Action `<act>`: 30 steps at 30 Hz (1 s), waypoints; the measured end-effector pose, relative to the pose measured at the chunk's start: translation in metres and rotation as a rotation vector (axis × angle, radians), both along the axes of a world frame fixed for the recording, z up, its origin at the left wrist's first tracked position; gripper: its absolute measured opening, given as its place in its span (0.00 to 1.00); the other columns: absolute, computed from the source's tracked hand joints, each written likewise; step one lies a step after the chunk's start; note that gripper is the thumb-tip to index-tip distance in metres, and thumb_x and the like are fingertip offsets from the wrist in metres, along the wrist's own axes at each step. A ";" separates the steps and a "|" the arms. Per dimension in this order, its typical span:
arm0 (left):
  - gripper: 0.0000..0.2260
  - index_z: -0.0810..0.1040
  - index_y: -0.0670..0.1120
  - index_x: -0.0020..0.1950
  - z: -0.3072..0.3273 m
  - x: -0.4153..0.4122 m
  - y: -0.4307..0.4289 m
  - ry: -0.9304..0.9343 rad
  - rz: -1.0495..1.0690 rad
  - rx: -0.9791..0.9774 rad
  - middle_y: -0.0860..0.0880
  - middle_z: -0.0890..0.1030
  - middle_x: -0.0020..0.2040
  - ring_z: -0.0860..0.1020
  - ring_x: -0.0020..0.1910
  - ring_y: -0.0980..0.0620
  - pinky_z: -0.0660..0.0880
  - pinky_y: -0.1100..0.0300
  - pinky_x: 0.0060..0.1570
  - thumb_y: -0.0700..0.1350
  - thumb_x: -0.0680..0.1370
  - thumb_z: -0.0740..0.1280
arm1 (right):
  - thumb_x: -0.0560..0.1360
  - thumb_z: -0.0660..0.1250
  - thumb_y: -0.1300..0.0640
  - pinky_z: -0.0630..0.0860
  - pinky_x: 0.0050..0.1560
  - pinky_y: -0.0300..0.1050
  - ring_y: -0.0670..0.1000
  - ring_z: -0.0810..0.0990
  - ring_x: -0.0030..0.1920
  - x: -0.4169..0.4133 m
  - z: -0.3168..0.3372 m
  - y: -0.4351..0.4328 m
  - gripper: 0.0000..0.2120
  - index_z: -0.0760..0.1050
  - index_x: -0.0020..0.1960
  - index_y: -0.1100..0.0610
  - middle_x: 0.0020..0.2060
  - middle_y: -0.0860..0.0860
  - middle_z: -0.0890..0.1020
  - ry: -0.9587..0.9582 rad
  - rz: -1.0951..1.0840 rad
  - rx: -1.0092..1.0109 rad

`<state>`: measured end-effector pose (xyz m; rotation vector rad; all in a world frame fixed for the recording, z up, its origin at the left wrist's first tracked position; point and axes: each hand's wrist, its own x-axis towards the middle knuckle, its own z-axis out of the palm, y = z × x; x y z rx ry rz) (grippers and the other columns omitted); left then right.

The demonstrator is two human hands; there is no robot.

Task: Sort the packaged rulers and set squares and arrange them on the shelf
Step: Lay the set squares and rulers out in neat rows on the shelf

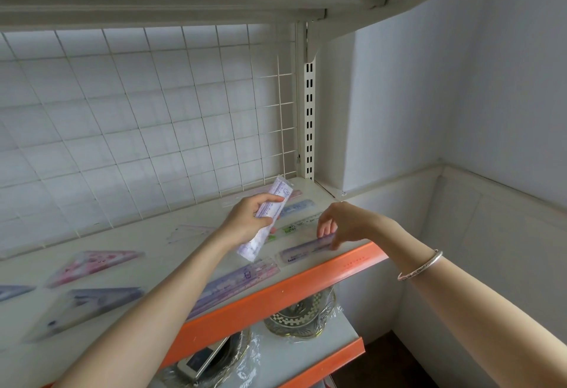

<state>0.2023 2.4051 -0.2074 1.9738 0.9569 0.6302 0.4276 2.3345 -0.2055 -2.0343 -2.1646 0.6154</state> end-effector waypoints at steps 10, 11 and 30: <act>0.20 0.71 0.56 0.51 0.002 -0.004 -0.003 0.029 0.005 -0.046 0.44 0.80 0.49 0.79 0.53 0.50 0.74 0.50 0.60 0.35 0.71 0.74 | 0.65 0.74 0.65 0.69 0.47 0.36 0.45 0.73 0.48 -0.033 -0.004 0.006 0.23 0.76 0.59 0.55 0.55 0.47 0.74 0.212 0.028 0.658; 0.21 0.70 0.56 0.50 0.003 -0.004 -0.004 0.043 0.007 -0.056 0.42 0.79 0.48 0.78 0.56 0.49 0.75 0.48 0.59 0.35 0.70 0.75 | 0.65 0.74 0.65 0.68 0.49 0.36 0.47 0.73 0.50 -0.035 -0.005 0.007 0.24 0.76 0.59 0.56 0.55 0.49 0.74 0.210 0.039 0.671; 0.21 0.68 0.45 0.55 0.005 -0.008 -0.008 -0.003 -0.021 -0.176 0.48 0.79 0.42 0.80 0.27 0.51 0.70 0.64 0.23 0.31 0.70 0.74 | 0.66 0.73 0.65 0.74 0.54 0.51 0.55 0.74 0.56 -0.038 -0.006 0.006 0.17 0.79 0.54 0.57 0.53 0.52 0.79 0.023 0.155 0.682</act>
